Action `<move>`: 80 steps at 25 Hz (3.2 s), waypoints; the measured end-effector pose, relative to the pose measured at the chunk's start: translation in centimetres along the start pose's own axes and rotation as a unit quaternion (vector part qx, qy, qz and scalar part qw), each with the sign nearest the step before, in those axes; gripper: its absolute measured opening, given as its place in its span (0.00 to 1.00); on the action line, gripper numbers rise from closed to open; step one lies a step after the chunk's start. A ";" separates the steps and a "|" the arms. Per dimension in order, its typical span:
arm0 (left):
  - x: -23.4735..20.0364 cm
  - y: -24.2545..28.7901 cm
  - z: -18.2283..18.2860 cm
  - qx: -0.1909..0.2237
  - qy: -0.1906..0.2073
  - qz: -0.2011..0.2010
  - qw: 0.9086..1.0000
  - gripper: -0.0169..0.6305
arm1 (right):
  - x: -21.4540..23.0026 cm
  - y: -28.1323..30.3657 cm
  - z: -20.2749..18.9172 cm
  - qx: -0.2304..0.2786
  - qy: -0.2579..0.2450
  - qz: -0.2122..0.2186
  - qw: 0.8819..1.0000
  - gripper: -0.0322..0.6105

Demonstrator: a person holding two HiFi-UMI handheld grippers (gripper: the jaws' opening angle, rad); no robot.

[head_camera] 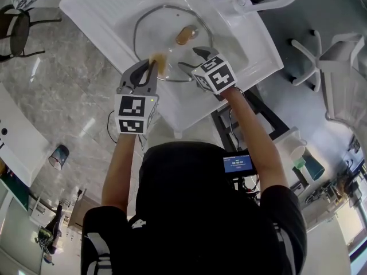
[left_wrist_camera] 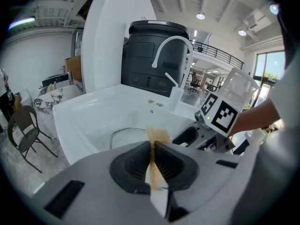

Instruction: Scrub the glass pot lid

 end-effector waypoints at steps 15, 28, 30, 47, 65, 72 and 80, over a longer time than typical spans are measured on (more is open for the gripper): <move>0.6 1.0 -0.5 -0.014 0.010 -0.010 1.000 0.05 | 1.2 0.3 -0.6 0.022 0.053 0.054 0.997 0.51; 0.5 1.7 0.4 -0.023 0.104 -0.045 0.993 0.05 | 1.3 0.3 -0.4 -0.001 0.055 0.058 0.997 0.51; 0.4 1.8 0.6 -0.028 0.145 -0.043 0.988 0.05 | 1.3 0.3 -0.4 -0.003 0.056 0.059 0.997 0.51; 1.9 4.6 -0.7 -0.070 0.372 -0.076 0.922 0.05 | 1.5 0.4 -0.3 -0.017 0.057 0.060 0.996 0.51; 2.7 6.5 -1.9 -0.079 0.447 -0.077 0.888 0.05 | 1.4 0.4 -0.2 -0.021 0.055 0.062 0.996 0.51; 2.4 7.2 -1.6 -0.074 0.435 -0.077 0.894 0.05 | 1.5 0.5 -0.2 -0.022 0.055 0.062 0.996 0.51; 2.1 8.5 -0.9 -0.069 0.432 -0.072 0.896 0.05 | 1.5 0.4 -0.2 -0.024 0.054 0.063 0.996 0.51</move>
Point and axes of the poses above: the fingertips, and each gripper's own axes: y forward along the fingers, x to its right, z out of its top, the point moved 5 cm from there along -y, backward along the fingers, and after that the axes turned 12 degrees about z, right-handed, at the moved point
